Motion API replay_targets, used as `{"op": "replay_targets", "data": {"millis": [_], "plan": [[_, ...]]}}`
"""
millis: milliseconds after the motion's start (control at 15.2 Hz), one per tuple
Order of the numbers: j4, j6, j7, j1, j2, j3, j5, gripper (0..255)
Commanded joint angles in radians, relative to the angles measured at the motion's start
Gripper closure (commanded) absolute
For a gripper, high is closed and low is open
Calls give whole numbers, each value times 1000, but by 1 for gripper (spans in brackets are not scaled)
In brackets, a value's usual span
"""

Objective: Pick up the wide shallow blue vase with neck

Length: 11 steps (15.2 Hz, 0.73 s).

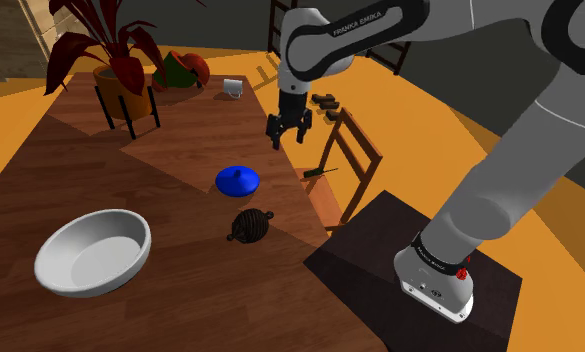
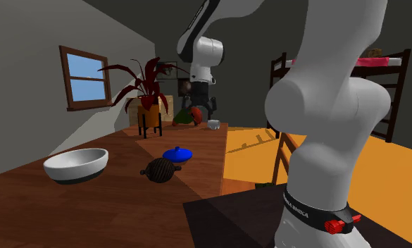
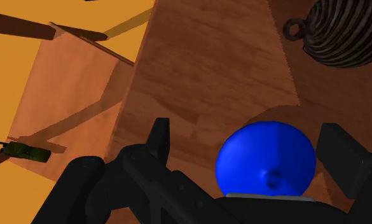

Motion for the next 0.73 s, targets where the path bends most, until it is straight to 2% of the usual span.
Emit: {"op": "replay_targets", "data": {"millis": [0, 660], "plan": [[56, 30, 12, 4, 81, 5, -14, 0], [381, 115, 78, 58, 468, 8, -95, 0]]}}
